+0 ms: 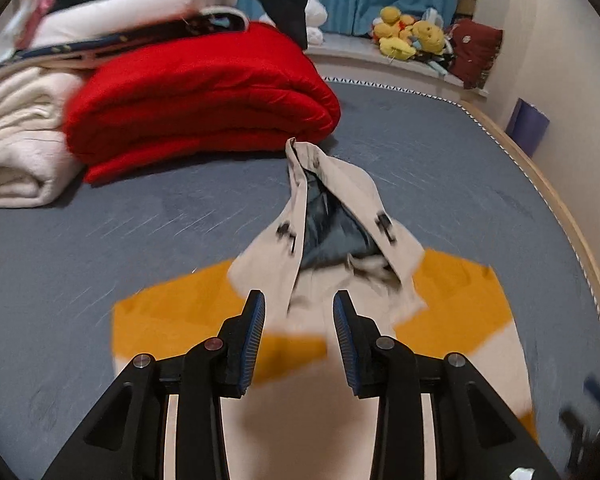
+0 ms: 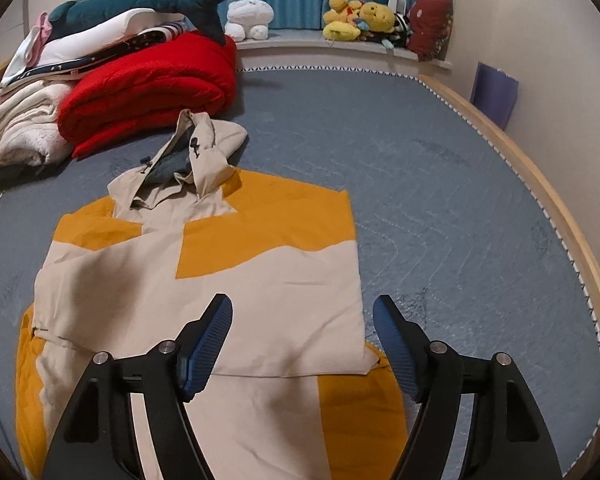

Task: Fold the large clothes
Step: 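Grasp the jacket hood with the left tool and lift it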

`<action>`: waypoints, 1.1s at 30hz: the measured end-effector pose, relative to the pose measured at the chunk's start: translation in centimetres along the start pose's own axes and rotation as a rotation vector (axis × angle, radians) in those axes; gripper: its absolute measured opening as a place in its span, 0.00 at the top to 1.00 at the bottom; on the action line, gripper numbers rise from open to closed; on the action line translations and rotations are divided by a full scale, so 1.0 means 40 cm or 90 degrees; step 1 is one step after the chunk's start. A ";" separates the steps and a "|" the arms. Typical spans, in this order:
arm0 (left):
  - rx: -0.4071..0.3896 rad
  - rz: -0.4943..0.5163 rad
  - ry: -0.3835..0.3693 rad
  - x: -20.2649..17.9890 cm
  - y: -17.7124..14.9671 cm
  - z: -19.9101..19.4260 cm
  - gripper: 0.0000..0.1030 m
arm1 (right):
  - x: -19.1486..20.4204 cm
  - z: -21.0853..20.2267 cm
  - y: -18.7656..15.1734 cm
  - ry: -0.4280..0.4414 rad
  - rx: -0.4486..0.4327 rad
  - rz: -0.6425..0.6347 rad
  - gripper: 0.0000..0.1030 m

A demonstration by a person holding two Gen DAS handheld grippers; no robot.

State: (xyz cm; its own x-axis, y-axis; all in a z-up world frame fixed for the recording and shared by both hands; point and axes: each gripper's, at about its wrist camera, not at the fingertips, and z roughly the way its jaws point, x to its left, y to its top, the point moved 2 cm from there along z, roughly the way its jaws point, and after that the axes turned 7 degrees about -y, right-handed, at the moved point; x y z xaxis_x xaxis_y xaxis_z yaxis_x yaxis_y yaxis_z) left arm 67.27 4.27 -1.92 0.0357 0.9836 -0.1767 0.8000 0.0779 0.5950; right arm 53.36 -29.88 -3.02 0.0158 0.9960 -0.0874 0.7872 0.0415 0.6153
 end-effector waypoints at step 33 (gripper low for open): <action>0.073 -0.031 0.033 0.078 0.368 0.550 0.99 | 0.019 0.161 -0.005 0.008 0.081 0.032 0.32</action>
State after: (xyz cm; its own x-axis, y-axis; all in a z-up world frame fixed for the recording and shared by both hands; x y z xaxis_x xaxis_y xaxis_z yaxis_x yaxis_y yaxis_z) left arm 92.32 4.89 -10.97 -0.0340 0.9865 -0.1604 0.8631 0.1098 0.4929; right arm 57.18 -29.63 -8.26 0.0501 0.9976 -0.0486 0.8572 -0.0179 0.5147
